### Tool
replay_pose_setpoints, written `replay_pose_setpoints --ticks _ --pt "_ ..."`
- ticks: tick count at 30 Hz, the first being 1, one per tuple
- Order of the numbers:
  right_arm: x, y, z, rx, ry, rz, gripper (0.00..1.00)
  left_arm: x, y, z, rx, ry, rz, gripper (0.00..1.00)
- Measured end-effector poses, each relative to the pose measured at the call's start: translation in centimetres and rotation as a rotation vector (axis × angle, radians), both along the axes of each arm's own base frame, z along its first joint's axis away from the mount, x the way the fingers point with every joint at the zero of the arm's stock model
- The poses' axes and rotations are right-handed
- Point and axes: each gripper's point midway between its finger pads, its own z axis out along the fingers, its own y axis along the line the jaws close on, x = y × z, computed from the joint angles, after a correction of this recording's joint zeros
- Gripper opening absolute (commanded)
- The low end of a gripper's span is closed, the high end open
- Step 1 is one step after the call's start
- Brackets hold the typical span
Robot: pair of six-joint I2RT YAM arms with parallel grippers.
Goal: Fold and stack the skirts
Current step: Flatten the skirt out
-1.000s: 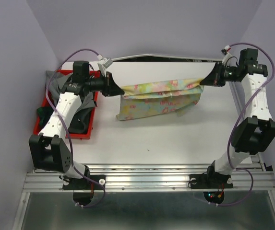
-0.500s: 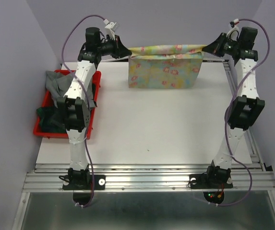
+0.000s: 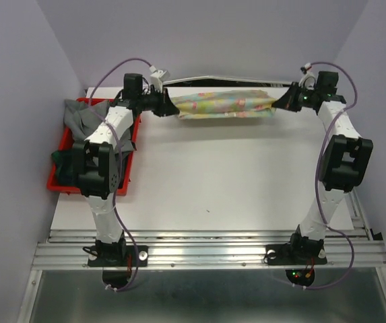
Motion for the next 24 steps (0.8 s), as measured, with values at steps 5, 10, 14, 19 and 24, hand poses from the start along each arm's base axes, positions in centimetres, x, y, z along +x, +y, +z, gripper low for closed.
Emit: replay_pose_setpoints --ticks 5,10,14,19,24 --pt "-6.6 1.0 -11.9 -0.043 0.338 0.065 0.01 -5.8 0.9 -12.9 0.134 0.334 -0.031 0.0" --pt "-13.7 1.0 -16.9 -0.112 0.59 0.143 0.01 -11.8 1.6 -18.0 0.2 0.534 -0.086 0.0" --pt "-15.9 0.4 -17.6 -0.176 0.661 0.178 0.01 -13.4 1.8 -17.6 0.205 0.533 -0.117 0.0" --pt "-17.7 -0.4 -18.6 -0.239 0.749 0.2 0.01 -16.1 0.8 -16.3 0.253 0.467 -0.223 0.12" --pt "-18.1 -2.1 -19.8 -0.337 0.795 0.191 0.09 -19.7 -0.7 -16.7 0.346 0.403 -0.362 0.43"
